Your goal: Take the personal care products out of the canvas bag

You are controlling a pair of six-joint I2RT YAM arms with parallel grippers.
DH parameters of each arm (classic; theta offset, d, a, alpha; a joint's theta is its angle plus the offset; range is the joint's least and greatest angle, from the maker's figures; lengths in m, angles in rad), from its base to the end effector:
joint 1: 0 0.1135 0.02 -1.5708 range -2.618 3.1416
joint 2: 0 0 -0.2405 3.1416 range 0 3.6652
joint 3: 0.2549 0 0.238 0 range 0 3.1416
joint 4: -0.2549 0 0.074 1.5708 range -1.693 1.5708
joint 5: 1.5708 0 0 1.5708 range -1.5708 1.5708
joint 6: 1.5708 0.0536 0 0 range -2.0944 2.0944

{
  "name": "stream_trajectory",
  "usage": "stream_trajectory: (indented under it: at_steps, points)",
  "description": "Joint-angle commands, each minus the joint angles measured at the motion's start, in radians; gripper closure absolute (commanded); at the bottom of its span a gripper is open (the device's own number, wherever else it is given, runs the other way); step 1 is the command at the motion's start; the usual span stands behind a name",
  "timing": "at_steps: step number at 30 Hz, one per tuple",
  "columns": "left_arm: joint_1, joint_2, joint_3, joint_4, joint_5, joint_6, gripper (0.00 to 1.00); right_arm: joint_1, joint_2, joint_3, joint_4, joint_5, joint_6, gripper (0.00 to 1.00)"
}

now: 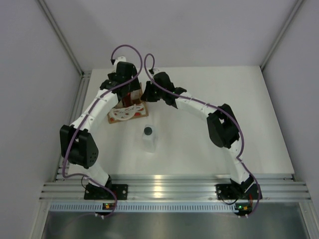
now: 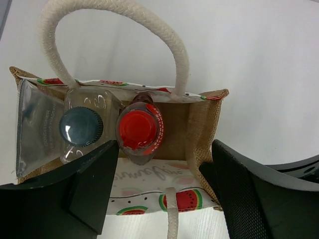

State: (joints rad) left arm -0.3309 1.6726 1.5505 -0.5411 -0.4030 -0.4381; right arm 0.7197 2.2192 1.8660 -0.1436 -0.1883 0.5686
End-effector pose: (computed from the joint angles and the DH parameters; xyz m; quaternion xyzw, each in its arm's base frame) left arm 0.3639 -0.1028 0.3084 -0.1348 0.8746 0.0056 0.4656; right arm 0.3795 0.3460 0.2215 -0.1125 0.8494 0.3704 0.3587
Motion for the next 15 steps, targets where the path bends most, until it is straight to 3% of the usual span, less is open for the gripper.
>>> stream_trajectory:
  at_steps: [1,15]
  points:
    - [0.003,0.009,0.045,-0.008,-0.025,0.022,0.20,-0.016,-0.001,-0.014,-0.047,0.000,-0.029,1.00]
    - [0.023,0.095,0.083,-0.017,-0.019,0.035,0.20,-0.016,0.010,-0.007,-0.045,-0.003,-0.030,1.00]
